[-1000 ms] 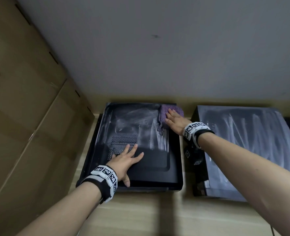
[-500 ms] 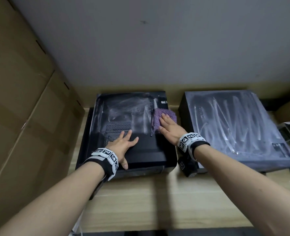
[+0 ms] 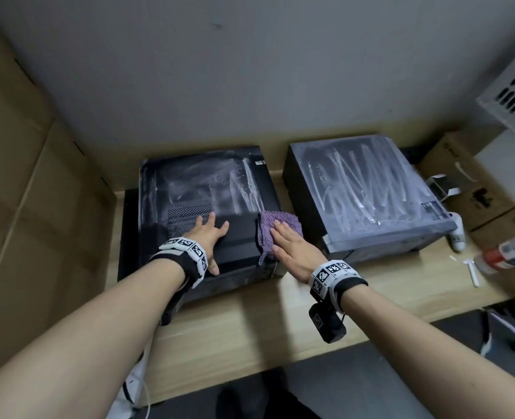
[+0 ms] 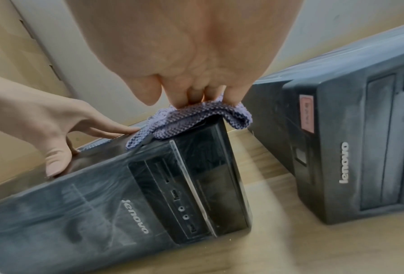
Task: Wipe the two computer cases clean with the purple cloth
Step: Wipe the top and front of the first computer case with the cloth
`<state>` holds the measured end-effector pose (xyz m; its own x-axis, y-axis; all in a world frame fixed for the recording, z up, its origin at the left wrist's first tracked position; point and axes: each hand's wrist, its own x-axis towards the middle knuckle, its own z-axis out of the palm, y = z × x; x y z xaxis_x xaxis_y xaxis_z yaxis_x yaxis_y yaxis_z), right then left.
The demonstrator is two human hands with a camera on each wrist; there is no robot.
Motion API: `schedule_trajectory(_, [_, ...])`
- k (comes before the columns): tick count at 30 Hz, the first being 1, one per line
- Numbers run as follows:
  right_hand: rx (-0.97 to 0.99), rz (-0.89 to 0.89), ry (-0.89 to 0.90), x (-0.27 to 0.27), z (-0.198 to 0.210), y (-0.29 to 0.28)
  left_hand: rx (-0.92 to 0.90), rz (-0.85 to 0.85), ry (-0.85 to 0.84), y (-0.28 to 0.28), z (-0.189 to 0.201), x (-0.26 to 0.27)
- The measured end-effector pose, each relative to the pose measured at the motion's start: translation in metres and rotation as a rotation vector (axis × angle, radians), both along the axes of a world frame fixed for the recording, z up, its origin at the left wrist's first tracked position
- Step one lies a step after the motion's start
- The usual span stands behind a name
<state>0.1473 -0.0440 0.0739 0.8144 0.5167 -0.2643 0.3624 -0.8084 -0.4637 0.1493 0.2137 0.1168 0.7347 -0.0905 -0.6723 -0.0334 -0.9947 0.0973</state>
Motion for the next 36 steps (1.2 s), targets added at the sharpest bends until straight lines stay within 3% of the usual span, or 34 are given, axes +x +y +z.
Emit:
schedule_trajectory(8, [-0.044, 0.02, -0.007, 0.011, 0.001, 0.005, 0.02, -0.035, -0.006, 0.004, 0.0, 0.007])
schedule_trajectory(17, [-0.073, 0.034, 0.055, 0.119, 0.009, 0.041, 0.051, -0.138, -0.054, 0.008, 0.025, 0.039])
schedule_trajectory(22, [-0.149, 0.077, 0.114, 0.191, 0.015, 0.068, -0.1, -0.022, -0.254, 0.024, 0.041, 0.081])
schedule_trajectory(26, [-0.165, 0.103, 0.114, 0.239, 0.015, 0.089, -0.122, 0.076, -0.38, 0.051, 0.04, 0.103])
schedule_trajectory(32, [-0.158, 0.076, 0.013, 0.268, 0.012, 0.113, -0.084, 0.335, -0.373, 0.093, 0.033, 0.113])
schedule_trajectory(36, [-0.136, 0.079, -0.066, 0.275, 0.007, 0.12, -0.049, 0.663, -0.384, 0.119, 0.032, 0.109])
